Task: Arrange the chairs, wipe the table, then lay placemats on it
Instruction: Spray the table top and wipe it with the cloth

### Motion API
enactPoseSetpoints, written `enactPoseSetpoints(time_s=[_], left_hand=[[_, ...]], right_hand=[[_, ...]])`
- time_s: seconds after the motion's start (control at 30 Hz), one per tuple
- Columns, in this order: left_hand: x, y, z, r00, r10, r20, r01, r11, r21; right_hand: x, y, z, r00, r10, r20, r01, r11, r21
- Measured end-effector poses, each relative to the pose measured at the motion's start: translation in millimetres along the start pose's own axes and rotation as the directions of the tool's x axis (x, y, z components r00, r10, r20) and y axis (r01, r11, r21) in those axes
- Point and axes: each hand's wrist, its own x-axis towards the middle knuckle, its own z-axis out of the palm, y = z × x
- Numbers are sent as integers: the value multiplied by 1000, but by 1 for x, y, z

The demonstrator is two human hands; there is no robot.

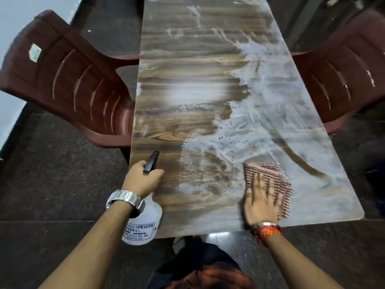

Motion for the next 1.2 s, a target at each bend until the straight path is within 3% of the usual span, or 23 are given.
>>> enactPoseSetpoints(time_s=[0.07,0.13,0.2,0.23,0.3,0.33,0.4,0.5,0.57,0.7,0.97,1.07,1.2], left_hand=[[-3,2,11,1000,17,-3,-17,1000,-3],[-7,5,19,1000,26,-7,-26,1000,-1],[-11,7,26,999,51,-9,-51,999,13],[-14,8,31,997,74,2,-74,997,38],[-21,12,44,990,125,68,-131,988,79],[-25,14,50,983,146,111,-155,985,75],[-36,20,68,961,187,201,-204,977,66],[-57,30,103,932,212,292,-248,965,88],[-71,37,131,933,203,297,-248,961,121],[-93,58,184,941,215,261,-254,959,126],[-128,93,269,942,204,266,-239,965,110],[-136,105,291,948,213,236,-244,963,114],[-140,111,310,934,187,304,-225,970,96]], right_hand=[[-21,-30,9,998,-32,-49,31,999,-8],[-52,-71,27,947,-316,-56,317,948,4],[-80,-105,43,756,-653,47,654,755,-44],[-84,-112,45,663,-740,115,747,663,-41],[-76,-105,42,607,-782,139,792,611,-20],[-68,-94,41,630,-768,111,774,633,-20],[-53,-56,33,746,-665,44,666,745,-37],[-20,23,11,925,-378,-44,376,925,-54],[2,75,-4,980,-187,-67,186,982,-24],[28,154,-25,997,17,-72,-16,1000,8],[36,214,-35,989,-130,-74,129,992,-13],[43,222,-37,991,-75,-113,77,997,10],[60,245,-42,991,22,-135,-18,999,32]])
